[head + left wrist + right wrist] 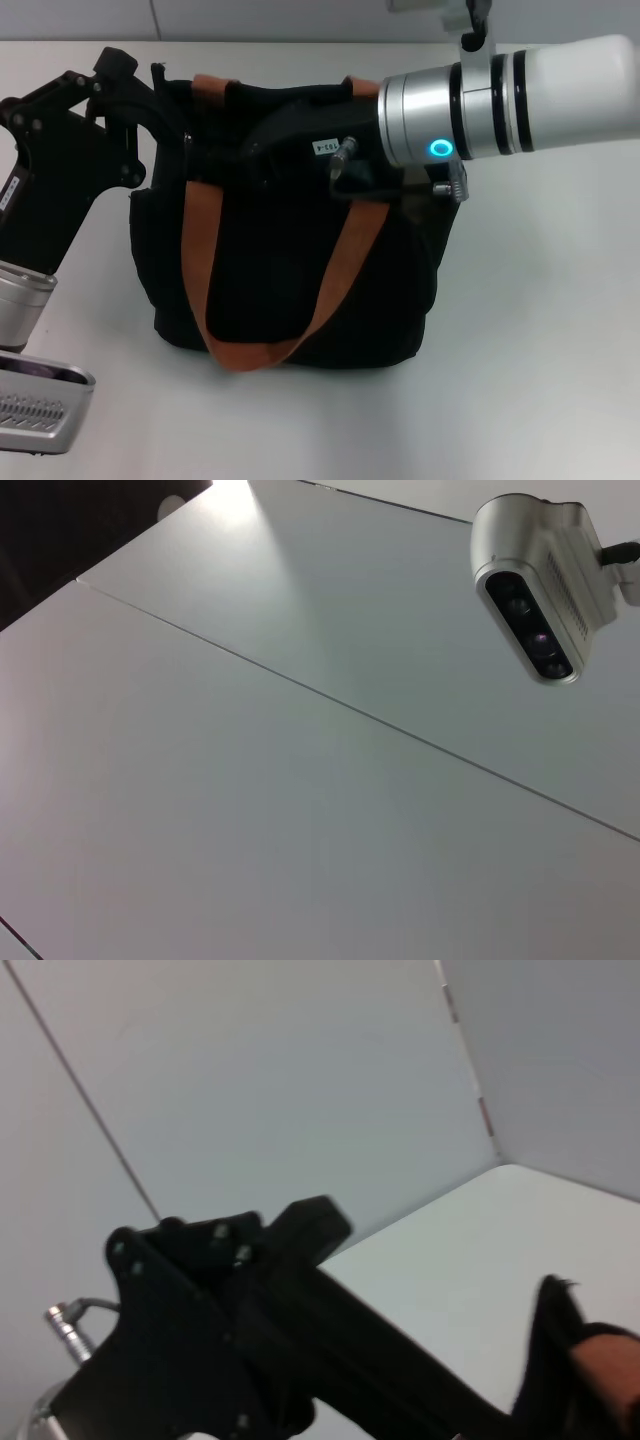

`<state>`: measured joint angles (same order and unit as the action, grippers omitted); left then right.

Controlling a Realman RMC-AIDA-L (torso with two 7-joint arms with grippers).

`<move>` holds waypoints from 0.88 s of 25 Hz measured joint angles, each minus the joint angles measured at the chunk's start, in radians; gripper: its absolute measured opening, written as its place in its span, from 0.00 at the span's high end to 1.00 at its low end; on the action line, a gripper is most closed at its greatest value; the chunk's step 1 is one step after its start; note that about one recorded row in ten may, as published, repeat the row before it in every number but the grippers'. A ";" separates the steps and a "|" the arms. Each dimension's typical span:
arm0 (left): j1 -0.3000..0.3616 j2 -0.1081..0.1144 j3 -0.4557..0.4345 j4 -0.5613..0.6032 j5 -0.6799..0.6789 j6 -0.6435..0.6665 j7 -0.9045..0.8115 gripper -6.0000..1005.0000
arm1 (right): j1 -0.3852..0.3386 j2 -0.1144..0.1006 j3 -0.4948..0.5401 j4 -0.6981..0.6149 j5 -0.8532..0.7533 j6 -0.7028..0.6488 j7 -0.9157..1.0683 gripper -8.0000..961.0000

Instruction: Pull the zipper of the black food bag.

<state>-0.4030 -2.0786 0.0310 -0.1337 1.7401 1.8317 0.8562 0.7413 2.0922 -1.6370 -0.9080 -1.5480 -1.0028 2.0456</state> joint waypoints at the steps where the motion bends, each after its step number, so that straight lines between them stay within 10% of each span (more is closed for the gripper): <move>1: 0.000 0.000 0.000 0.001 0.000 0.000 0.000 0.98 | -0.001 0.000 -0.008 -0.002 0.015 -0.004 -0.006 0.73; 22: 0.000 0.000 0.000 -0.004 -0.001 0.004 0.000 0.98 | 0.012 0.000 -0.089 0.000 0.062 0.082 -0.012 0.61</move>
<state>-0.4035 -2.0785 0.0306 -0.1374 1.7394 1.8359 0.8559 0.7533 2.0923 -1.7258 -0.9080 -1.4863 -0.9213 2.0340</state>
